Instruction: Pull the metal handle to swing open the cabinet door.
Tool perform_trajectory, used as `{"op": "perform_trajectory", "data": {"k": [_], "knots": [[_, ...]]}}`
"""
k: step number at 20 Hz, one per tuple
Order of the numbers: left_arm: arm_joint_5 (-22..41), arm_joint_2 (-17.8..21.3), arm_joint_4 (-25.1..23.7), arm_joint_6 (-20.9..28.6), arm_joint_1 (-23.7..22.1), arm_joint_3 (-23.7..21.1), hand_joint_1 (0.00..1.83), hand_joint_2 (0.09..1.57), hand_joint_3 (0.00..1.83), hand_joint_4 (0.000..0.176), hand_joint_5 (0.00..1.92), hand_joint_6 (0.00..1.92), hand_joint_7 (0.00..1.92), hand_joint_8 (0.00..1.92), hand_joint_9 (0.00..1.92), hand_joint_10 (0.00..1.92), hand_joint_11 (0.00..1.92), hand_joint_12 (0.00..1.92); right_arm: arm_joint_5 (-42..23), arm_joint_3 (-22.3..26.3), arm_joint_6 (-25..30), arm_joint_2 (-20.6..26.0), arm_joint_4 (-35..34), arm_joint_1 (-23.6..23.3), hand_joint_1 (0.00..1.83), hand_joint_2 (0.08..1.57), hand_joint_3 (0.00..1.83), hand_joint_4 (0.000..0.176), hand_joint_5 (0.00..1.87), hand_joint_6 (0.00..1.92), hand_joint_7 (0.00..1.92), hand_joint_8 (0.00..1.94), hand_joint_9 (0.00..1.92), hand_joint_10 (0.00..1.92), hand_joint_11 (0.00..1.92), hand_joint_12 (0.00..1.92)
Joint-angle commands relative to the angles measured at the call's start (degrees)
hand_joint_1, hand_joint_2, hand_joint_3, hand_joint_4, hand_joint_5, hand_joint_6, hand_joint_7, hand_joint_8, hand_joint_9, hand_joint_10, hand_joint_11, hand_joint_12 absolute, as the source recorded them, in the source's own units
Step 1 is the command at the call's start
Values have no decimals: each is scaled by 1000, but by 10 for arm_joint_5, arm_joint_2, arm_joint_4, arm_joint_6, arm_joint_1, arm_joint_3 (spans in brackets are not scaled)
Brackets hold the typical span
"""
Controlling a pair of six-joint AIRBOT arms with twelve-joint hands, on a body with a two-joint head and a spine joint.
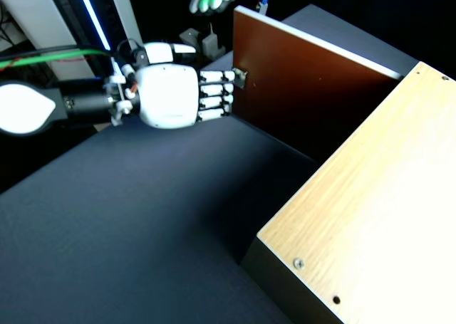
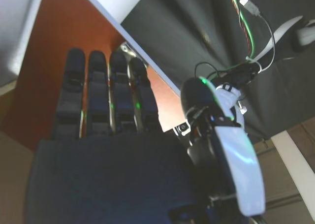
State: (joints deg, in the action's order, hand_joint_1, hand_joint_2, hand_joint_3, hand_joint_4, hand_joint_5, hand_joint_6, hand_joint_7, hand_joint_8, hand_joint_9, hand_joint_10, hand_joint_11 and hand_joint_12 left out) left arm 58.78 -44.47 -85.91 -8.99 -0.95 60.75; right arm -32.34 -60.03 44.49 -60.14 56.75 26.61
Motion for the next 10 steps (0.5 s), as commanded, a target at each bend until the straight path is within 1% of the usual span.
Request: {"op": "perform_trajectory", "data": {"k": [1, 5, 10], "knots": [[14, 4, 57, -5, -6, 1, 0, 1571, 75, 0, 323, 6, 335, 4, 318, 2, 0, 755, -47, 7, 4, -3, -28, -9, 0, 1571, 86, 0, 259, 2, 266, 4, 236, 3, 0, 620], [14, 4, 57, -5, -6, 1, 0, 1571, 75, 0, 310, 0, 326, 0, 316, 1, 0, 752, -27, 9, 4, -24, -28, -13, 0, 1571, 89, 0, 254, 0, 262, 0, 234, 1, 0, 629], [14, 4, 57, -5, -6, 1, 0, 1571, 72, 0, 323, 4, 336, 3, 322, 2, 0, 760, -11, 12, 4, -37, -33, -16, 0, 1571, 86, 0, 250, 0, 262, 1, 233, 1, 0, 619]]}}
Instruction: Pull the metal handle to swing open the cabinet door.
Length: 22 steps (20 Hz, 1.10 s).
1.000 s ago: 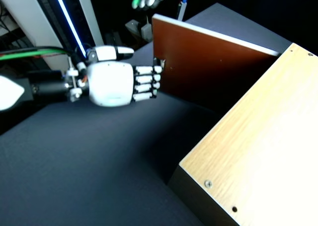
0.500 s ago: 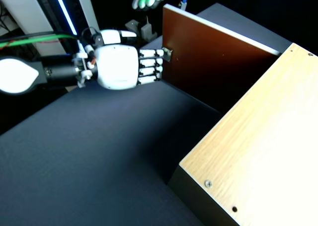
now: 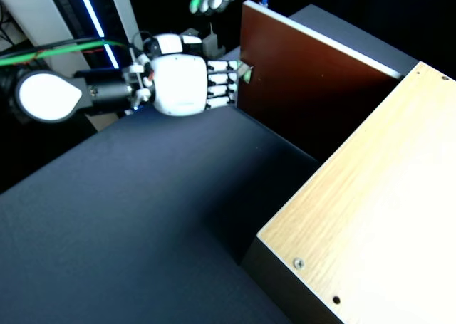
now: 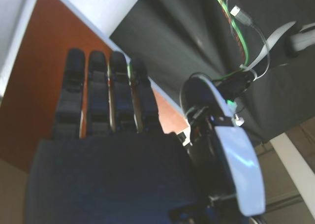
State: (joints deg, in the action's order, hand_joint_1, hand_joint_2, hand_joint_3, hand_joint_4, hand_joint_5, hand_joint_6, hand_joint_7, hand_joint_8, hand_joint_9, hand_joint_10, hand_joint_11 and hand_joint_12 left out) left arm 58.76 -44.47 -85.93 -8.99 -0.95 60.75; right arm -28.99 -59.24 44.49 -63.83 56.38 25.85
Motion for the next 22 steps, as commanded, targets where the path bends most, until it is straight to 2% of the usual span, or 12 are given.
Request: {"op": "perform_trajectory", "data": {"k": [1, 22], "knots": [[15, 4, 57, -5, -6, 1, 0, 1571, 73, 0, 330, 6, 341, 5, 325, 3, 0, 762, -43, 5, 4, -1, -31, -10, 0, 1571, 86, 0, 250, 0, 262, 1, 233, 1, 0, 620], [15, 4, 57, -5, -6, 1, 0, 1571, 82, 0, 312, 1, 327, 0, 310, 0, 0, 753, 14, 26, 4, -26, -44, -34, 0, 1571, 87, 0, 267, 4, 280, 3, 249, 3, 0, 635]]}}
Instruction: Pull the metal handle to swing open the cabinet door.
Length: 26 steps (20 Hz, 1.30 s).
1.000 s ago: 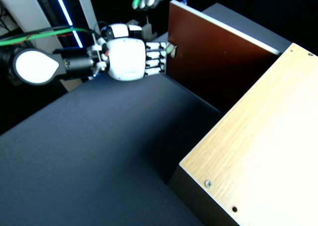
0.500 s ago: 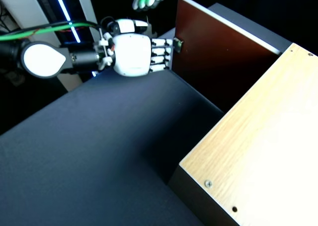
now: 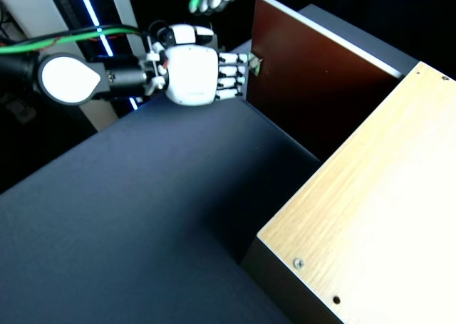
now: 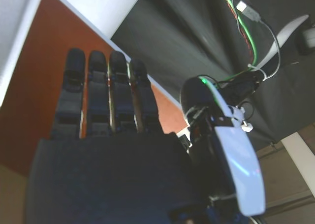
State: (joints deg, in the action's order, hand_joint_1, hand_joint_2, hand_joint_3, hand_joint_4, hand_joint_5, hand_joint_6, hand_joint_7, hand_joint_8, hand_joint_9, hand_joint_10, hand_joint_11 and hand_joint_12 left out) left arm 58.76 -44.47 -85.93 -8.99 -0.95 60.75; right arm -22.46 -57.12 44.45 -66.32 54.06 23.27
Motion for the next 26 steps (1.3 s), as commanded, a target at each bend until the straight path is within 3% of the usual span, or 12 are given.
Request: {"op": "perform_trajectory", "data": {"k": [1, 12, 19, 26], "knots": [[15, 4, 57, -5, -6, 1, 0, 1571, 83, 0, 311, 0, 326, 0, 310, 0, 0, 754, -51, 5, 4, -1, -21, -8, 0, 1571, 87, 0, 266, 3, 280, 2, 248, 2, 0, 636], [15, 4, 57, -5, -6, 1, 0, 1571, 87, 0, 330, 3, 346, 2, 328, 2, 0, 797, -49, -3, 4, 9, 5, -8, 0, 1571, 78, 0, 247, 0, 255, 0, 225, 0, 0, 640], [15, 4, 57, -5, -6, 1, 0, 1571, 82, 0, 318, 0, 341, 0, 322, 0, 0, 794, -55, -37, 4, 23, 16, -8, 0, 1571, 71, 0, 237, 0, 241, 1, 212, 0, 0, 623], [15, 4, 57, -5, -6, 1, 0, 1571, 60, 0, 300, 0, 322, 0, 305, 0, 0, 759, -55, -44, 4, 28, 97, -8, 0, 1571, 70, 0, 242, 0, 252, 0, 221, 0, 0, 654]]}}
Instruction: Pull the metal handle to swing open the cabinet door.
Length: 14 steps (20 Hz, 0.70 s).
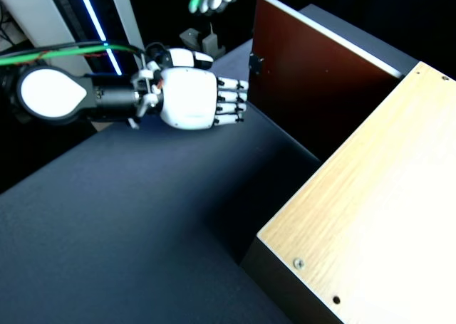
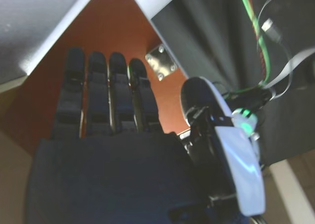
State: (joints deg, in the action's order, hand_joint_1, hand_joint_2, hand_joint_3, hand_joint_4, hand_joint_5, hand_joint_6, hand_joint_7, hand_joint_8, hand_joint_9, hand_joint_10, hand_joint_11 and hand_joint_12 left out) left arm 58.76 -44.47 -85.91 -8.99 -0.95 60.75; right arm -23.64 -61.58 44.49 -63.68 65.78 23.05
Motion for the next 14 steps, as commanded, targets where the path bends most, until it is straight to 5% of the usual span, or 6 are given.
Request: {"op": "perform_trajectory", "data": {"k": [1, 14], "knots": [[15, 4, 57, -5, -6, 1, 0, 1571, 60, 0, 300, 0, 321, 0, 305, 0, 0, 758, -43, 0, 4, 2, -11, -6, 0, 1571, 71, 0, 242, 0, 252, 0, 221, 0, 0, 654], [15, 4, 57, -5, -6, 1, 0, 1571, 52, 0, 324, 4, 344, 5, 325, 6, 4, 789, -1, -6, 4, 7, 102, -24, 0, 1571, 61, 0, 245, 0, 251, 0, 222, 1, 0, 642]]}}
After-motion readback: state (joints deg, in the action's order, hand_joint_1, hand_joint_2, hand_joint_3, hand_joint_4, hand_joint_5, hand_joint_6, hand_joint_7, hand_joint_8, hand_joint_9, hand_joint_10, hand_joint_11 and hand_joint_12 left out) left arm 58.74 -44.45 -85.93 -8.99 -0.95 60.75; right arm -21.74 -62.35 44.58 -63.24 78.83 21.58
